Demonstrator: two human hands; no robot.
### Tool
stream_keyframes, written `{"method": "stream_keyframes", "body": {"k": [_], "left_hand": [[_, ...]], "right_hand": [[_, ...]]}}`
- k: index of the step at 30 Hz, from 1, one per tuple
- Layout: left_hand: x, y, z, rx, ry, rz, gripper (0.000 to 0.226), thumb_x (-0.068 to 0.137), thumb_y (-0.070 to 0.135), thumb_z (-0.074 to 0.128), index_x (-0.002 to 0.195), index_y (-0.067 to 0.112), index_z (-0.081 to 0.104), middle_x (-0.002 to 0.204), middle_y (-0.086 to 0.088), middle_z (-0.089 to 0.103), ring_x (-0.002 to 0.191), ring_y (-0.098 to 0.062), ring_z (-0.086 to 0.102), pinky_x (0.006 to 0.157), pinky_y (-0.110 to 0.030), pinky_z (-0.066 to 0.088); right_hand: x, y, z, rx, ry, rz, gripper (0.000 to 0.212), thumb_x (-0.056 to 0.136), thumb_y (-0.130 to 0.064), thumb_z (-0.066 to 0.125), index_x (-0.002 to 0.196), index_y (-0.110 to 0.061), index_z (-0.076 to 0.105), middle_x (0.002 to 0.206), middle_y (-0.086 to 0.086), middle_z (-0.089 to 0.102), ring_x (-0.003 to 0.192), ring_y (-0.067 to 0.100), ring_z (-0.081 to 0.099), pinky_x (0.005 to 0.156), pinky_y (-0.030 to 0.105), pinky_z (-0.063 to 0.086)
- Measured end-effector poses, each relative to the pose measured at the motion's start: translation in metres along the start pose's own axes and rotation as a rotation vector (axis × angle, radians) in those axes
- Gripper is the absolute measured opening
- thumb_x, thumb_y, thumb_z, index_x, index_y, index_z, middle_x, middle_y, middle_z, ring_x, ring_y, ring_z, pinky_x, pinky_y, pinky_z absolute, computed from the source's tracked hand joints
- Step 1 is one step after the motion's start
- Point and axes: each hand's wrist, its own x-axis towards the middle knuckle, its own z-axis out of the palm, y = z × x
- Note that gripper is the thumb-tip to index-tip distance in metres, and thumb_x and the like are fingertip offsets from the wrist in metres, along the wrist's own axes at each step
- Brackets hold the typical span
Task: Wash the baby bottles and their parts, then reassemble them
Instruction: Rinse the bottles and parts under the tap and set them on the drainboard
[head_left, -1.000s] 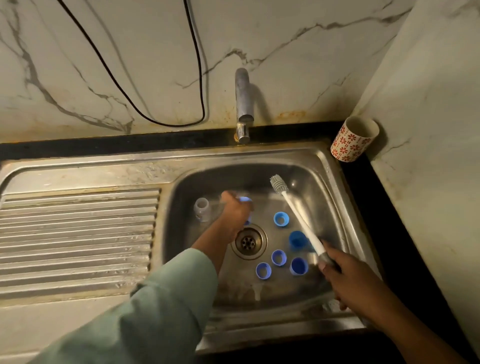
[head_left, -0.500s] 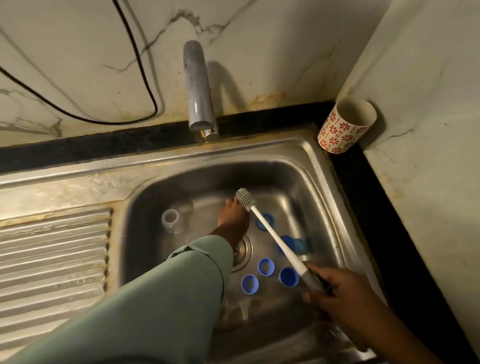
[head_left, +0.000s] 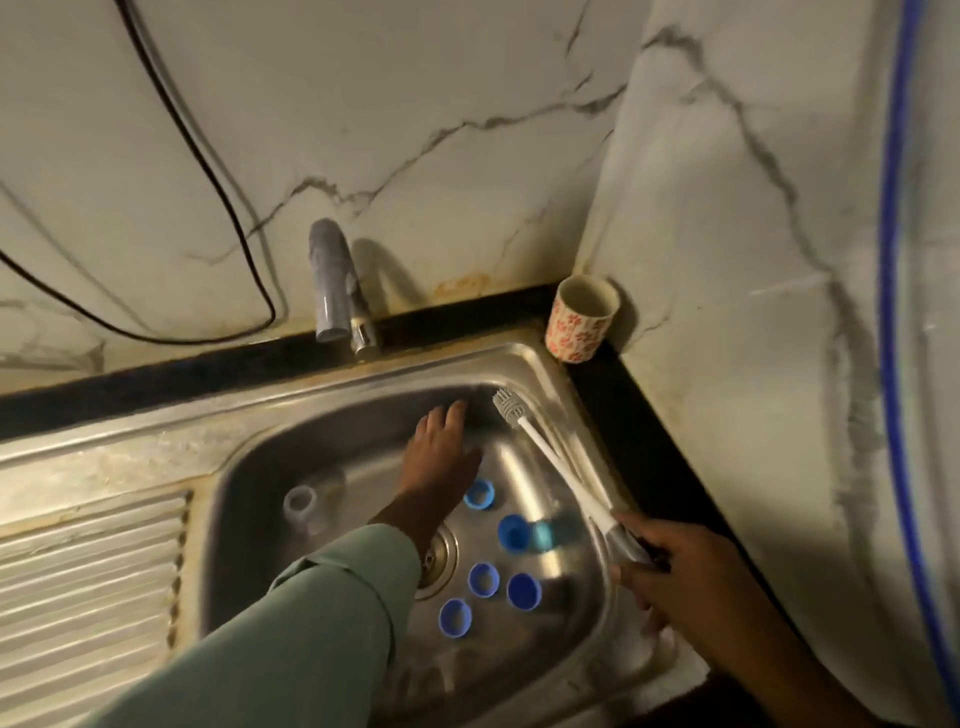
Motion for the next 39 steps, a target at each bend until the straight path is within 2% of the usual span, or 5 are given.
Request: {"method": "stream_keyframes", "body": {"k": [11, 19, 31, 35, 39], "left_hand": [[0.030, 0.169, -0.084, 0.058, 0.043, 0.139, 0.063, 0.092, 0.030, 0.063, 0.147, 0.018, 0.035, 0.144, -0.014, 0.045, 0.135, -0.036, 0.042, 0.105, -0.049, 0.041], [0.005, 0.158, -0.107, 0.193, 0.029, 0.090, 0.071, 0.093, 0.034, 0.065, 0.153, 0.022, 0.028, 0.151, -0.010, 0.039, 0.138, -0.033, 0.039, 0.107, -0.049, 0.041], [-0.029, 0.098, -0.132, 0.304, 0.042, 0.080, 0.079, 0.090, 0.034, 0.069, 0.156, 0.024, 0.026, 0.156, -0.008, 0.034, 0.143, -0.031, 0.034, 0.111, -0.045, 0.038], [-0.051, 0.059, -0.132, 0.379, 0.044, 0.048, 0.073, 0.089, 0.032, 0.069, 0.153, 0.026, 0.033, 0.154, -0.007, 0.037, 0.139, -0.029, 0.040, 0.106, -0.043, 0.043], [-0.083, 0.000, -0.141, 0.440, 0.050, -0.038, 0.064, 0.091, 0.027, 0.066, 0.149, 0.028, 0.038, 0.148, -0.004, 0.043, 0.133, -0.026, 0.046, 0.103, -0.041, 0.045]], "right_hand": [[0.019, -0.113, -0.100, -0.683, 0.353, -0.314, 0.019, 0.096, -0.020, 0.053, 0.112, -0.014, 0.060, 0.109, 0.009, 0.063, 0.100, 0.027, 0.064, 0.081, 0.035, 0.052], [0.053, -0.148, -0.098, -1.125, 0.399, -0.439, 0.027, 0.090, -0.028, 0.062, 0.113, -0.015, 0.062, 0.102, 0.004, 0.065, 0.093, 0.022, 0.065, 0.063, 0.030, 0.037], [0.058, -0.164, -0.082, -1.761, 0.421, -0.666, 0.038, 0.075, -0.011, 0.074, 0.110, -0.011, 0.062, 0.114, 0.012, 0.060, 0.108, 0.032, 0.053, 0.094, 0.048, 0.040], [0.049, -0.171, -0.027, -1.535, 0.390, -1.075, 0.020, 0.087, -0.017, 0.060, 0.106, -0.014, 0.065, 0.111, 0.010, 0.060, 0.107, 0.030, 0.051, 0.091, 0.045, 0.037], [0.044, -0.159, 0.054, -1.102, 0.158, -0.994, 0.019, 0.088, -0.014, 0.059, 0.105, -0.017, 0.067, 0.108, 0.007, 0.062, 0.104, 0.027, 0.056, 0.081, 0.035, 0.042]]}}
